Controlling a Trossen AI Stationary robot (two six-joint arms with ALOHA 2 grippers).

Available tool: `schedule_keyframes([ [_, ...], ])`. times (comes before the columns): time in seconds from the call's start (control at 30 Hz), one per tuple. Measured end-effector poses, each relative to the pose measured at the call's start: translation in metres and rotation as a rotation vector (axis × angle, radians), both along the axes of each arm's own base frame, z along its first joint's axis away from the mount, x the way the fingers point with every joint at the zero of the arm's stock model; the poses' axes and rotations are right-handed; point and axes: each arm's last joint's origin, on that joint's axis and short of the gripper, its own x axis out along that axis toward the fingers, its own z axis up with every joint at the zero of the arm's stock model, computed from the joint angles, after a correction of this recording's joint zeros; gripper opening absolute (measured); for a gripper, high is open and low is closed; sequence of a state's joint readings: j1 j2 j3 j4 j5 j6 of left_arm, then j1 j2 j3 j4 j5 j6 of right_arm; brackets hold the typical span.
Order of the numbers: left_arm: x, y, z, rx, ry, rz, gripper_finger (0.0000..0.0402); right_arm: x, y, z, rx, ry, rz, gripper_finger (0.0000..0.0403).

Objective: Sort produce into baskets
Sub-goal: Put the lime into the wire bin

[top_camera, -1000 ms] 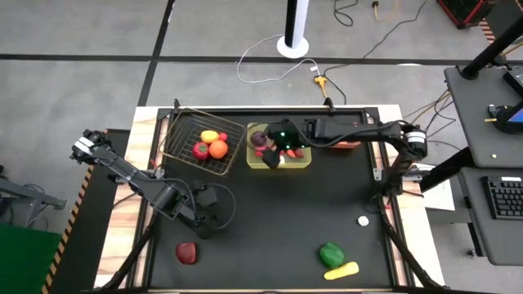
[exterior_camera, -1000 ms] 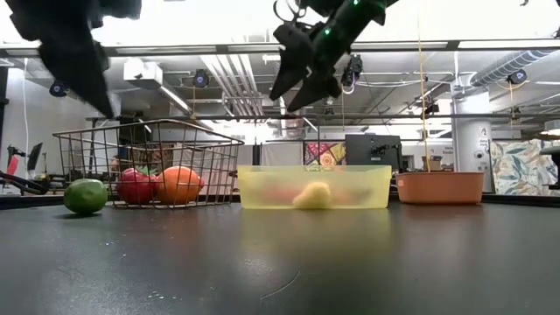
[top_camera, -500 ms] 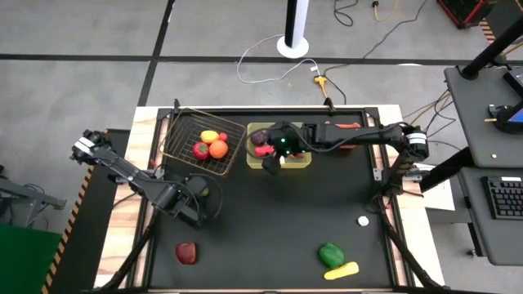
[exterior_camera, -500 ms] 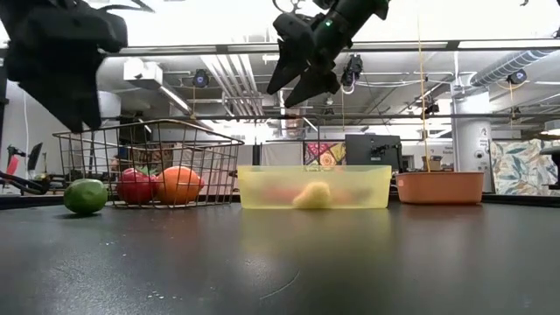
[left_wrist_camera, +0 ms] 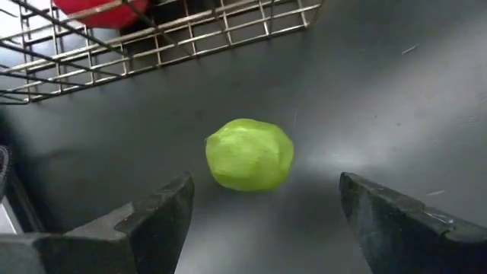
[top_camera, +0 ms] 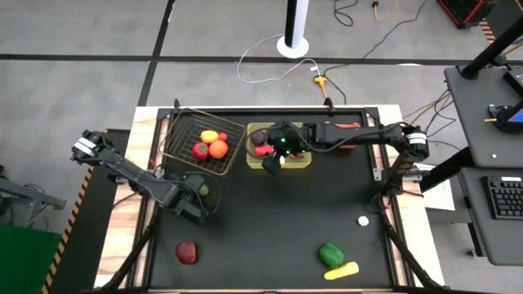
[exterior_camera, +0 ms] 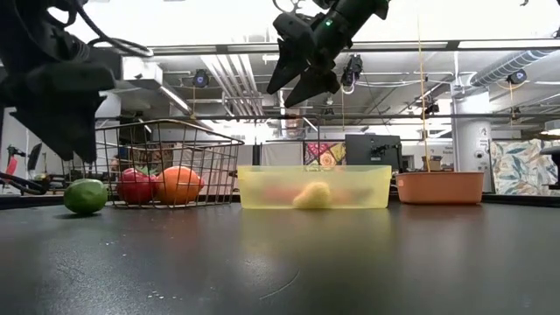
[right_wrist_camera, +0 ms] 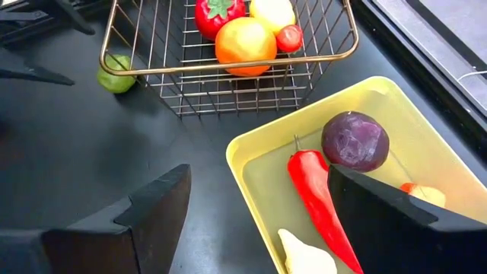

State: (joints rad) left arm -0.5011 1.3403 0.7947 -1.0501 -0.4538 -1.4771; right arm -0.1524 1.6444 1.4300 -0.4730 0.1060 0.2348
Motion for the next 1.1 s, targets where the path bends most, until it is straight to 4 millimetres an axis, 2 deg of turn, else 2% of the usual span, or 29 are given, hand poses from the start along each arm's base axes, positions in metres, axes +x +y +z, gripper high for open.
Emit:
schedule_keyframes([
  [0.43, -0.004, 0.003, -0.011, 0.008, 0.012, 0.002, 0.0307, 0.001, 0.0, 0.001, -0.001, -0.008, 0.0, 0.0302],
  [0.9, -0.011, 0.01, -0.041, 0.032, -0.013, -0.056, 0.0307, 0.001, 0.0, 0.001, 0.004, -0.016, -0.006, 0.0299],
  [1.1, -0.014, 0.012, -0.046, 0.04, 0.0, -0.062, 0.0304, 0.001, 0.0, 0.001, 0.007, -0.017, -0.009, 0.03],
])
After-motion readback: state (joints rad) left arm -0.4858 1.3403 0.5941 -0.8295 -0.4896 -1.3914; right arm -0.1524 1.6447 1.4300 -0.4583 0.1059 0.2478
